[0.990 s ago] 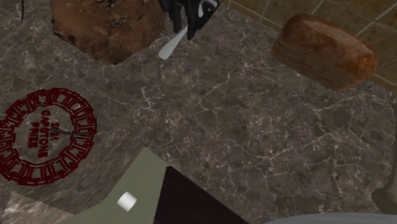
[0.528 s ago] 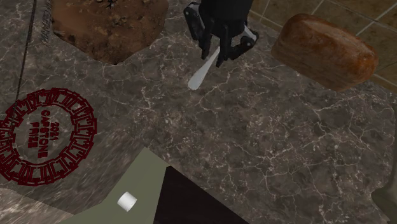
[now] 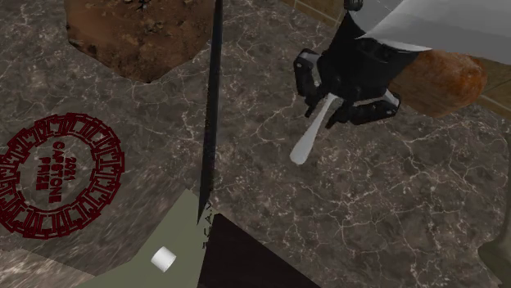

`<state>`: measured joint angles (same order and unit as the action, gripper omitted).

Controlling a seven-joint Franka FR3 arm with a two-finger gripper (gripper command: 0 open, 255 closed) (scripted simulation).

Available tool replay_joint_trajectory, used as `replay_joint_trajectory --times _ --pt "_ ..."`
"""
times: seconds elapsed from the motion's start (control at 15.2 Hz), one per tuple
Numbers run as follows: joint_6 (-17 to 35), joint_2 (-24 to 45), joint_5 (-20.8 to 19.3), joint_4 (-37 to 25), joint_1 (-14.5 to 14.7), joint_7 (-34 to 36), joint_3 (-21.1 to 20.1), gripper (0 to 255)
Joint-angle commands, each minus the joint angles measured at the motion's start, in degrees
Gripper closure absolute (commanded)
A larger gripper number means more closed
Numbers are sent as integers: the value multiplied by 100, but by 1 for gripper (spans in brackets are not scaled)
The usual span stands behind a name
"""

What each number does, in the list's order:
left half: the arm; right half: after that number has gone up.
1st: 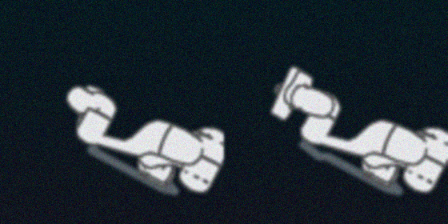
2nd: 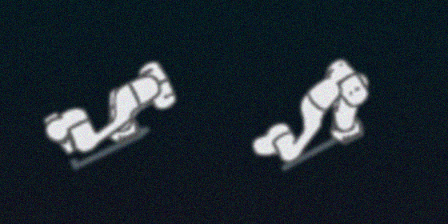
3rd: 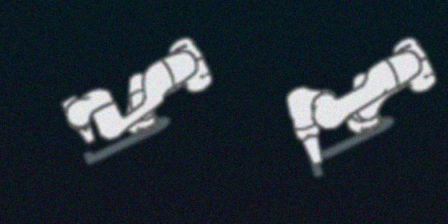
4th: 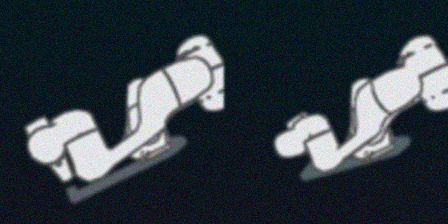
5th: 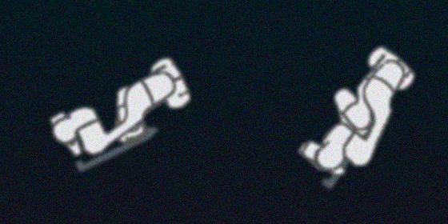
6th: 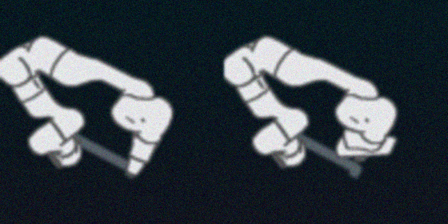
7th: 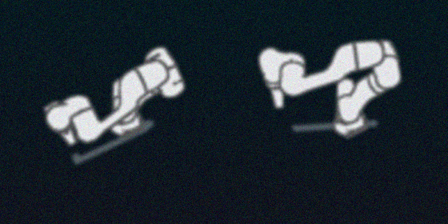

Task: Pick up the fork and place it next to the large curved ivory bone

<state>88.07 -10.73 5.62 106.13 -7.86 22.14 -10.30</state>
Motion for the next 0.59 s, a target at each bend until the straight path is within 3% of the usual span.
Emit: replay_joint_trajectory --times 0.0,0.53 --pt "22 -319 -9 357 -94 -267 154 255" --pt "-92 -1262 -286 1249 -462 -1288 840 255"
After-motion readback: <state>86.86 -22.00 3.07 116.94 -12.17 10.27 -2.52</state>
